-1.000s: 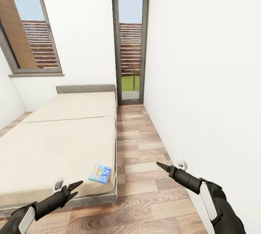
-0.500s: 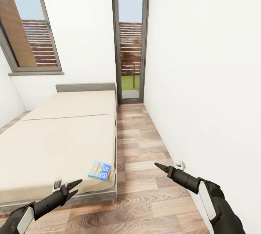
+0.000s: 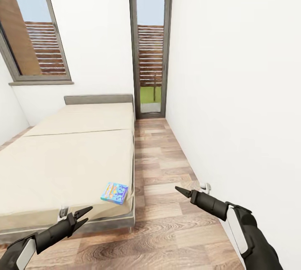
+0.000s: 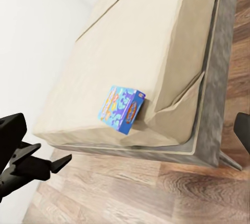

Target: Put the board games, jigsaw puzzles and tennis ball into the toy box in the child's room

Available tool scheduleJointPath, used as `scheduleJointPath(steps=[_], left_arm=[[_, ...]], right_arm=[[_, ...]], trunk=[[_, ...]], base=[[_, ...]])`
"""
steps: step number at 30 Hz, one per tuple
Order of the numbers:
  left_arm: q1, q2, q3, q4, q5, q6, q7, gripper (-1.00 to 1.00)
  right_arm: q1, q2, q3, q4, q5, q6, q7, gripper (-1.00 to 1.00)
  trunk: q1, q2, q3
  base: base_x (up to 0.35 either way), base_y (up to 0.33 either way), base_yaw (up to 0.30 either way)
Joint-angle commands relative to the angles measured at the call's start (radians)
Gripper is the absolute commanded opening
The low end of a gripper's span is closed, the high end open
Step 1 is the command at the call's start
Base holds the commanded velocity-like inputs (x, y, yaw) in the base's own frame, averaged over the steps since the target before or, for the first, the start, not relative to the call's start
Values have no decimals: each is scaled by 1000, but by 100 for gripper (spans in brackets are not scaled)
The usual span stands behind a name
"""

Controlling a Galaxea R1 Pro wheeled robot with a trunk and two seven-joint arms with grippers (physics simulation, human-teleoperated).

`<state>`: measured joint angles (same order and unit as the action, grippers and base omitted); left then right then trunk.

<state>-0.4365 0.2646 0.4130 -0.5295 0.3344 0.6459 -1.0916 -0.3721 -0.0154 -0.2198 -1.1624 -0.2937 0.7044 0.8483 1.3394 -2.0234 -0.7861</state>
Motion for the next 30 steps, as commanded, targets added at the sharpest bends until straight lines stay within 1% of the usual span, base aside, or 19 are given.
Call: scheduleJointPath(steps=[1,9,16,23,30], left_arm=[[-1,1,1,0,3,8,-2,100],[-1,6,1,0,3,8,-9,100],[-1,6,0,0,-2,5,-60,100],[-1,5,-2,0,-7,3,-77,100],[-1,4,-4,0,-9,6,-82,100]], right_arm=[[0,0,0,-7,-4,6,1,100],[5,0,3,-36,-4,-1,3,100],[5,0,4,-39,-1,-2,2,100],[5,0,4,-39,-3,-4,3,100],[5,0,4,-39,-4,-5,4,100]], trunk=[[4,-8,-4],[34,-64,-29],[61,-113,-51],[88,-162,-73],[88,-162,-73]], base=[[0,0,0],[0,0,0],[0,0,0],[0,0,0],[0,0,0]])
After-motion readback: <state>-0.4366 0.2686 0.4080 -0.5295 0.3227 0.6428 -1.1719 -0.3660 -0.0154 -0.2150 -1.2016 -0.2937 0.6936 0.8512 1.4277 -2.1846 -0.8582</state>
